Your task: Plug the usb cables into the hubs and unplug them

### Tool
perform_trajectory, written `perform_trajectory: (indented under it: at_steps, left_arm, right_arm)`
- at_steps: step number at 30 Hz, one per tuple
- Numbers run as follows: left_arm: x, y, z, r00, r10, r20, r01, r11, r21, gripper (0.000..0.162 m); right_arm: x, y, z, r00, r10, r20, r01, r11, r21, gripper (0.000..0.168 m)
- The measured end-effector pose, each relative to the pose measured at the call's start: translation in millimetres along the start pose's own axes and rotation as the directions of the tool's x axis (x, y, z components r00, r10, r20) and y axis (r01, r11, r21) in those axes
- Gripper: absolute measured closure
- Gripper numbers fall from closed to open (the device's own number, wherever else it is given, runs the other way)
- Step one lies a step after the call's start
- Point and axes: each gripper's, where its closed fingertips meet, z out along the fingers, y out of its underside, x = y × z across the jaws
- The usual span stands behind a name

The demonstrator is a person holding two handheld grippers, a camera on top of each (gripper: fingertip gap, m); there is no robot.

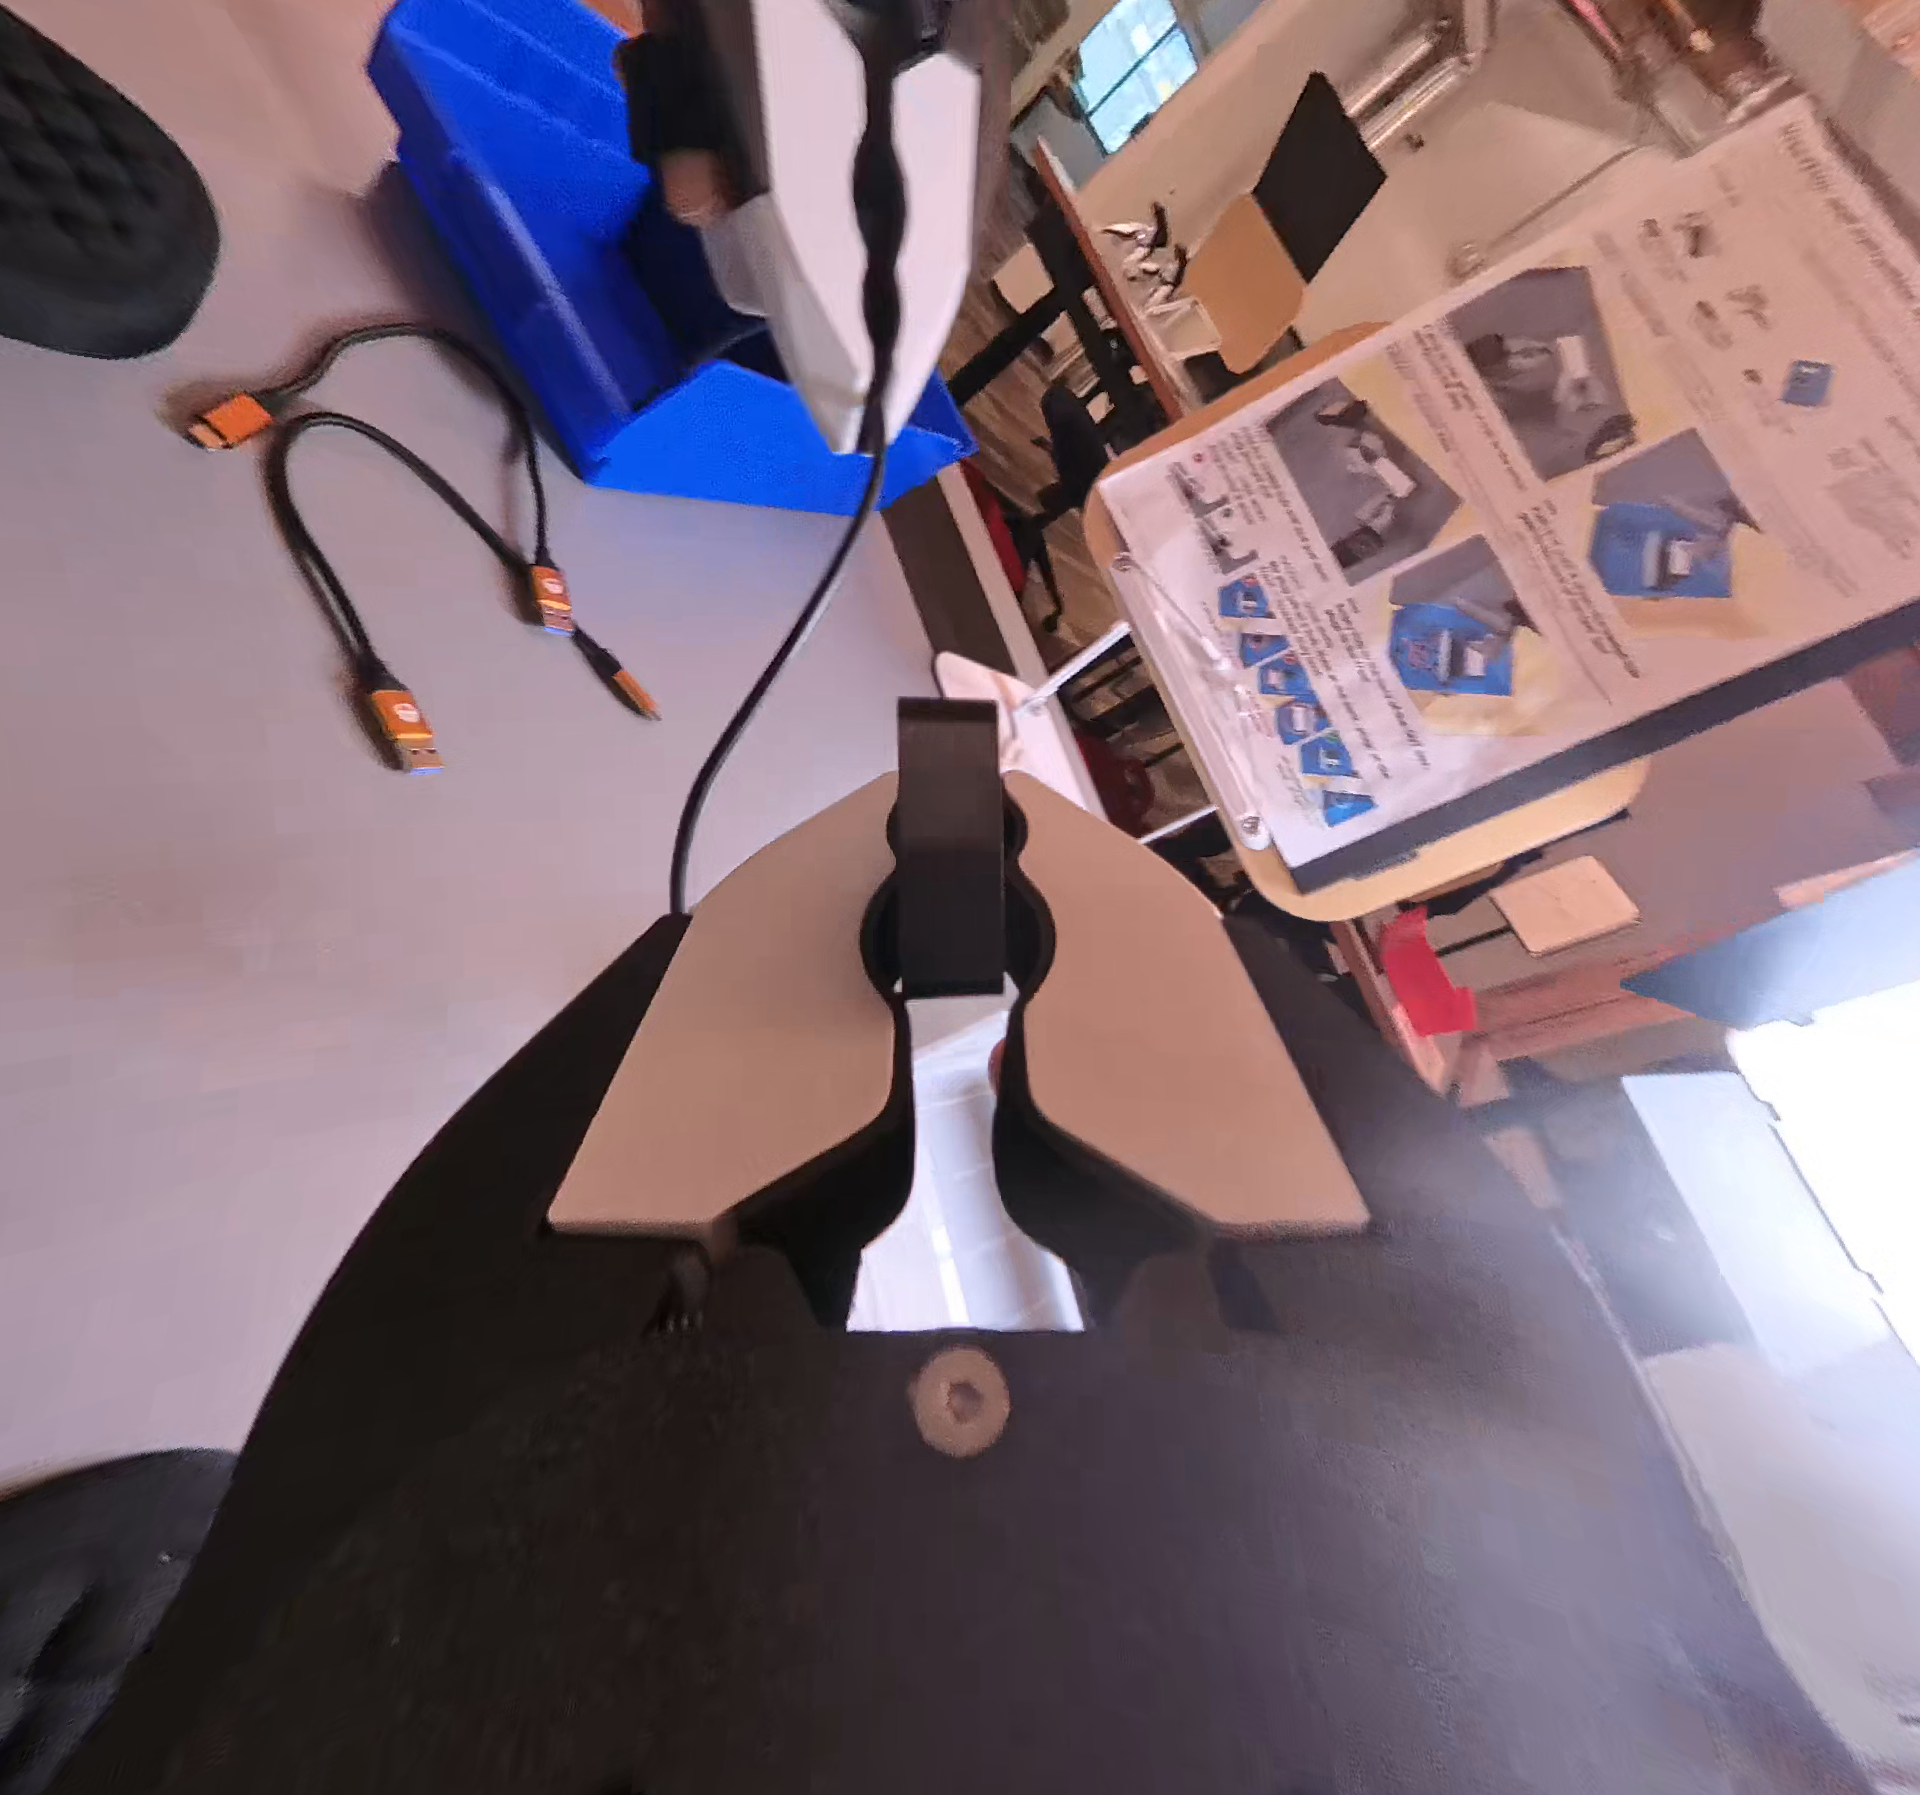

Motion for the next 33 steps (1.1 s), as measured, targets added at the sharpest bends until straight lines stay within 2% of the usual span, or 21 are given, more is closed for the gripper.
perform_trajectory:
  at_steps: [2,4,6,11,15,22,27,30,33]
  left_arm:
    - [9.1,-0.5,10.9,0.999,0.037,0.002,-0.037,0.999,-0.025,0.158]
    - [16.7,2.5,25.1,0.997,0.068,0.037,-0.066,0.996,-0.058,0.158]
    - [32.3,0.8,38.0,0.997,0.082,0.013,-0.081,0.996,-0.039,0.158]
    - [45.5,-1.4,52.1,0.993,0.115,0.027,-0.114,0.993,-0.035,0.158]
    - [53.6,-6.7,54.0,0.988,0.153,0.016,-0.152,0.988,-0.021,0.159]
    - [58.4,-11.5,47.8,0.987,0.161,0.014,-0.161,0.986,0.030,0.158]
    - [27.3,-26.9,5.0,0.989,0.046,0.142,-0.075,0.976,0.204,0.129]
    - [3.6,-37.1,-40.6,0.956,-0.032,0.290,-0.074,0.935,0.347,0.128]
    - [-13.1,-34.8,-80.0,0.907,-0.131,0.399,-0.071,0.888,0.454,0.129]
  right_arm:
    - [-16.5,-1.7,13.2,0.998,0.032,0.061,-0.033,0.999,0.004,0.156]
    - [-36.2,-1.8,26.0,0.978,0.128,0.167,-0.130,0.992,0.001,0.157]
    - [-48.3,-1.8,35.8,0.947,0.217,0.236,-0.223,0.975,0.002,0.156]
    - [-61.3,6.6,47.8,0.860,0.394,0.325,-0.394,0.917,-0.070,0.147]
    - [-70.3,14.5,53.3,0.867,0.375,0.330,-0.363,0.927,-0.100,0.148]
    - [-69.3,9.9,50.1,0.918,0.240,0.317,-0.226,0.971,-0.081,0.154]
    - [-33.9,12.0,37.1,0.954,0.190,0.230,-0.178,0.981,-0.074,0.155]
    - [9.9,5.7,24.9,0.978,0.145,0.150,-0.135,0.988,-0.074,0.155]
    - [73.3,-5.8,14.9,0.994,0.091,0.053,-0.086,0.993,-0.085,0.154]
